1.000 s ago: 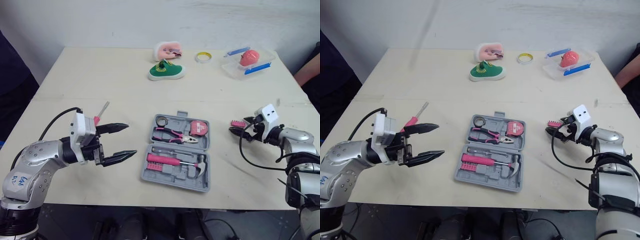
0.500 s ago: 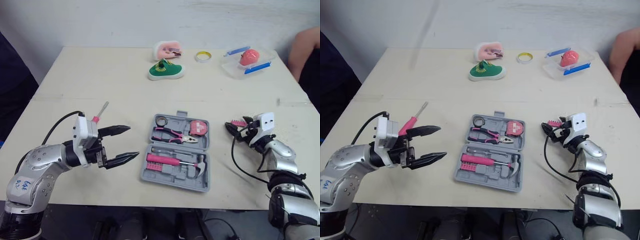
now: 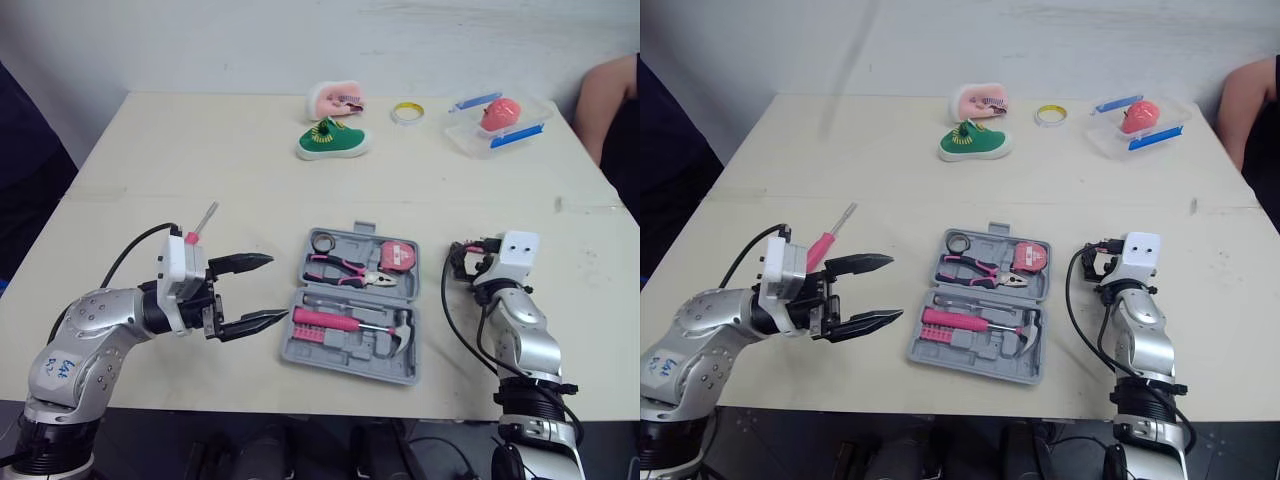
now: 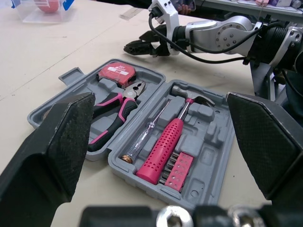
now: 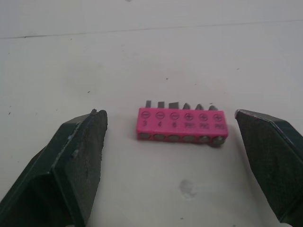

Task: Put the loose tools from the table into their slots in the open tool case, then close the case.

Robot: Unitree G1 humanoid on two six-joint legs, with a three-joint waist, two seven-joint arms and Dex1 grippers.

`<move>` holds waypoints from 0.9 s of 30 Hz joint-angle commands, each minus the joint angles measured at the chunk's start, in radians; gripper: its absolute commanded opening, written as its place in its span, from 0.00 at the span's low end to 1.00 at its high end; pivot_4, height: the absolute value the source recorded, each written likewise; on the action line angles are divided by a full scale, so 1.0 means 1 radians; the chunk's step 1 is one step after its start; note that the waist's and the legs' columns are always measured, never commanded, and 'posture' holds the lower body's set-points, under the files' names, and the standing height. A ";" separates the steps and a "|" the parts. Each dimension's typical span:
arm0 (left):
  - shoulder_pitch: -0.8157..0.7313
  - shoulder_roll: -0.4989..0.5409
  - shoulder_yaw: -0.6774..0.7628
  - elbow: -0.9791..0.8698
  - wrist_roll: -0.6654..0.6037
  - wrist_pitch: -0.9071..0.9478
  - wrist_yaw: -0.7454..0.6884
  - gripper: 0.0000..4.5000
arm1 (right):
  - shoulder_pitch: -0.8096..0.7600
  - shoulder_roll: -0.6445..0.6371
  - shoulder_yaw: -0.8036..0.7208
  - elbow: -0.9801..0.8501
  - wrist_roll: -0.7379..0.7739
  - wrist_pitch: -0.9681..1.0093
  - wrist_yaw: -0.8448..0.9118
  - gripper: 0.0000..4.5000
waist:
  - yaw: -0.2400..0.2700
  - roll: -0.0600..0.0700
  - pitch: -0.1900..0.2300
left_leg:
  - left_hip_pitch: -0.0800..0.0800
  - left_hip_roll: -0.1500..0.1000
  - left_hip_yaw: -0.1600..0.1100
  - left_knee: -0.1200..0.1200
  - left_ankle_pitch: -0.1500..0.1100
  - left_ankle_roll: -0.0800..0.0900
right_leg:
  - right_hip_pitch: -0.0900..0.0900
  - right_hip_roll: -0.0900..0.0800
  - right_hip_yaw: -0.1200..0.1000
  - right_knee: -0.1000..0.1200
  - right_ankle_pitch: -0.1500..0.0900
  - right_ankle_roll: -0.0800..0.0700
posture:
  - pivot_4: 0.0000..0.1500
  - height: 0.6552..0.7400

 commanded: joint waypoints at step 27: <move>-0.029 -0.001 -0.036 -0.005 0.003 -0.020 -0.001 1.00 | -0.067 0.003 -0.023 0.123 0.011 -0.015 -0.103 0.53 | -0.001 -0.001 -0.001 | 0.001 0.000 0.000 -0.001 0.000 0.001 | 0.001 0.000 0.000 0.000 0.000 0.000 | 1.00 1.00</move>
